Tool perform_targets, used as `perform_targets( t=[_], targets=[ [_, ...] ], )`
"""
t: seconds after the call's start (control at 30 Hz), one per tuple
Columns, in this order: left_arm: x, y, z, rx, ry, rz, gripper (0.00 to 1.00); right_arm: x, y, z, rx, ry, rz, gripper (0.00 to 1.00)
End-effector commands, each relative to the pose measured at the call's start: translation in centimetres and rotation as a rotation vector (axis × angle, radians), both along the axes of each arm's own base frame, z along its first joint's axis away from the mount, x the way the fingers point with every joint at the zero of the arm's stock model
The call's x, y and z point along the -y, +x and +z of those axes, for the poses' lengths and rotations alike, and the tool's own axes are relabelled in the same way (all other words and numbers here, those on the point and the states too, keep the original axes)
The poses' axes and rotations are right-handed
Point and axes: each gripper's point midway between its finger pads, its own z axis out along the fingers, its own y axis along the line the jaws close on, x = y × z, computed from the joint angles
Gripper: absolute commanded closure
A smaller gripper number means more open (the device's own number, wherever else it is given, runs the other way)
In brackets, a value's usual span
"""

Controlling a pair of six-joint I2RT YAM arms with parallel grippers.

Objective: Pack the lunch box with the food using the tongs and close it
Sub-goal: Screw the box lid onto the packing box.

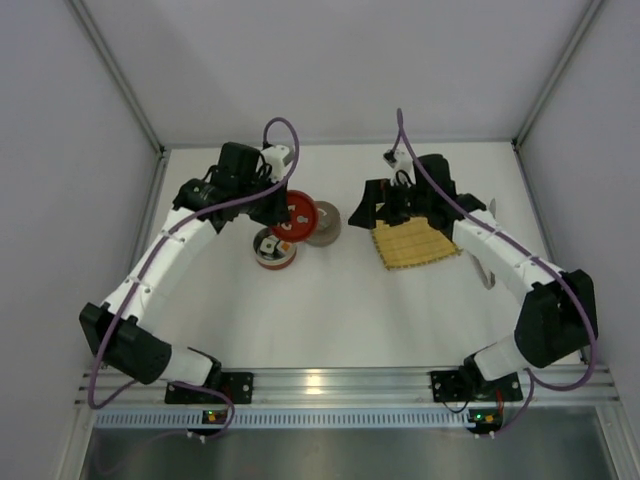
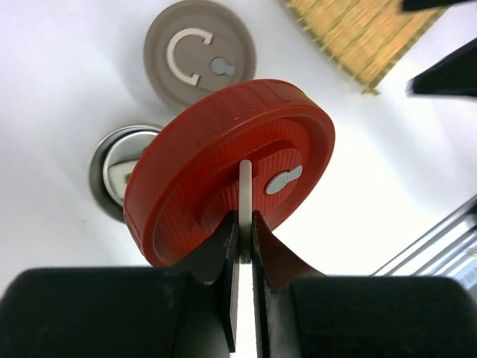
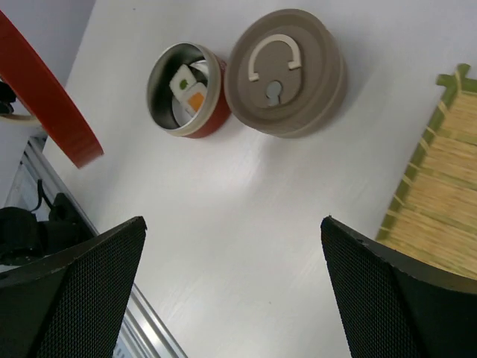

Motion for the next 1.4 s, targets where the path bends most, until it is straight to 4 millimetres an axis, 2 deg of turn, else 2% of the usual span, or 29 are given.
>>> perform_targets(
  t=[0.0,0.17,0.23,0.27,0.37,0.43,0.47,0.57,0.9,1.07,1.37],
  targets=[
    [-3.0,-0.5,-2.7,-0.100,0.211,-0.023,1.00,2.9,-0.3,2.5,0.074,-0.042,0.005,0.01],
    [-4.1,1.0,-5.0,-0.260,0.261,-0.025,1.00,6.3,-1.0,2.2,0.054,-0.037,-0.015,0.00],
    [-4.0,1.8,-4.9,-0.294,0.231,-0.032,1.00,7.6,-1.3,1.9,0.042,-0.030,-0.029,0.01],
    [-4.0,2.3,-5.9,-0.350,0.194,-0.039,1.00,7.8,-1.6,1.7,0.036,-0.026,-0.029,0.01],
    [-4.4,3.5,-6.1,-0.411,0.107,-0.034,1.00,8.8,-2.1,1.4,0.020,-0.013,-0.042,0.01],
    [-4.6,4.2,-7.2,-0.457,0.087,-0.026,1.00,9.3,-2.3,1.4,0.022,-0.010,-0.053,0.01],
    [-4.7,4.6,-7.1,-0.467,0.060,-0.020,1.00,9.4,-2.4,1.6,0.028,-0.007,-0.056,0.01],
    [-5.1,5.1,-8.8,-0.520,0.052,-0.007,1.00,9.6,-2.5,1.6,0.030,0.001,-0.063,0.01],
    [-5.8,5.3,-11.9,-0.581,0.100,0.039,1.00,9.4,-2.4,1.3,-0.003,0.026,-0.054,0.01],
    [-6.1,4.6,-14.0,-0.640,0.116,0.053,1.00,9.6,-2.5,1.2,-0.002,0.023,-0.060,0.01],
    [-6.0,4.5,-15.4,-0.688,0.088,0.073,1.00,9.5,-2.7,0.7,-0.017,0.036,-0.052,0.01]
  ],
)
